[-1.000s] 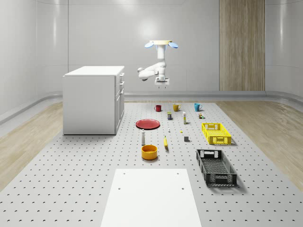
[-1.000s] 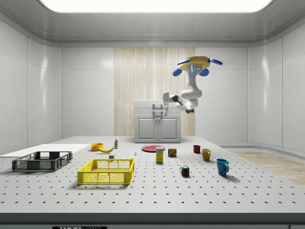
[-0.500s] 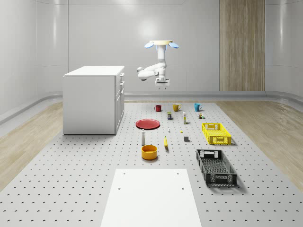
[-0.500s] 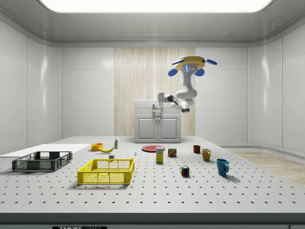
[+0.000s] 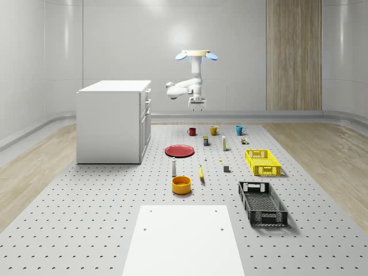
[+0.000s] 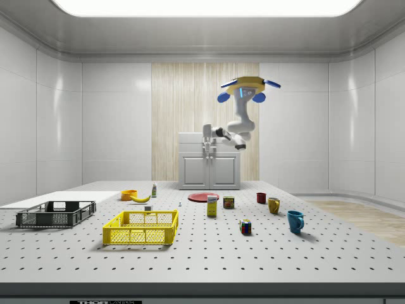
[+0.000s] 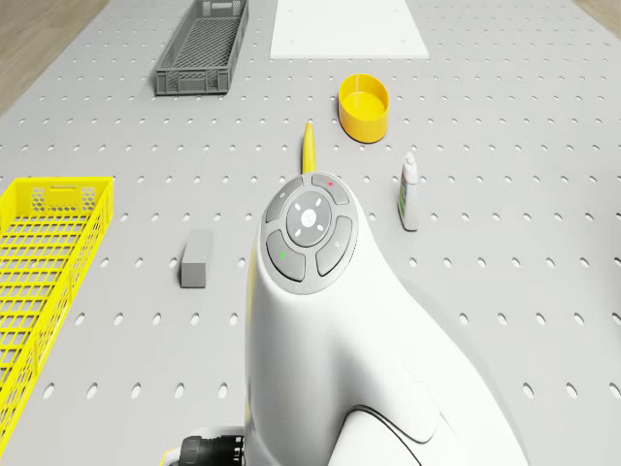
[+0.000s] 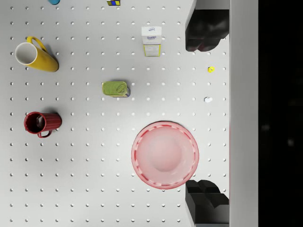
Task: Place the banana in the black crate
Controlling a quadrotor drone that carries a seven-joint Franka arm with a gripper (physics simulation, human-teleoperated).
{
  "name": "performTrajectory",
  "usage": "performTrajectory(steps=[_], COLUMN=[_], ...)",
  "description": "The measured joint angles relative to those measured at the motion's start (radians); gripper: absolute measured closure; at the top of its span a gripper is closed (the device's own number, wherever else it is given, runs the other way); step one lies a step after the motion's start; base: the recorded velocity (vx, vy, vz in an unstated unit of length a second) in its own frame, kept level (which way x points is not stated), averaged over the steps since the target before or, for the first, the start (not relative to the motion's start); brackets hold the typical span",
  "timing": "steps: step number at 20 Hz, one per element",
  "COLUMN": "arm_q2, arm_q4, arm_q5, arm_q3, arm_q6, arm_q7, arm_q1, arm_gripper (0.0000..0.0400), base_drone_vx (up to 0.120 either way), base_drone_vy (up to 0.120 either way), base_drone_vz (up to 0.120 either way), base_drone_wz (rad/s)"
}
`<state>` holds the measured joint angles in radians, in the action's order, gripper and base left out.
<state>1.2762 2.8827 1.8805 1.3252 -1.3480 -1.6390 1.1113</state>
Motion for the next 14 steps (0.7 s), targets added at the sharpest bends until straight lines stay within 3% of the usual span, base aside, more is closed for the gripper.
performTrajectory(steps=[14], arm_q2=[0.052], arm_q4=[-0.003], arm_q5=[-0.025], arm_q3=[0.012], arm_q6=[-0.049], arm_q7=[-0.013], arm_q1=[0.014], arm_gripper=[0.0], base_drone_vx=[0.12], base_drone_vy=[0.0], base_drone_vz=[-0.12], base_drone_wz=[0.0])
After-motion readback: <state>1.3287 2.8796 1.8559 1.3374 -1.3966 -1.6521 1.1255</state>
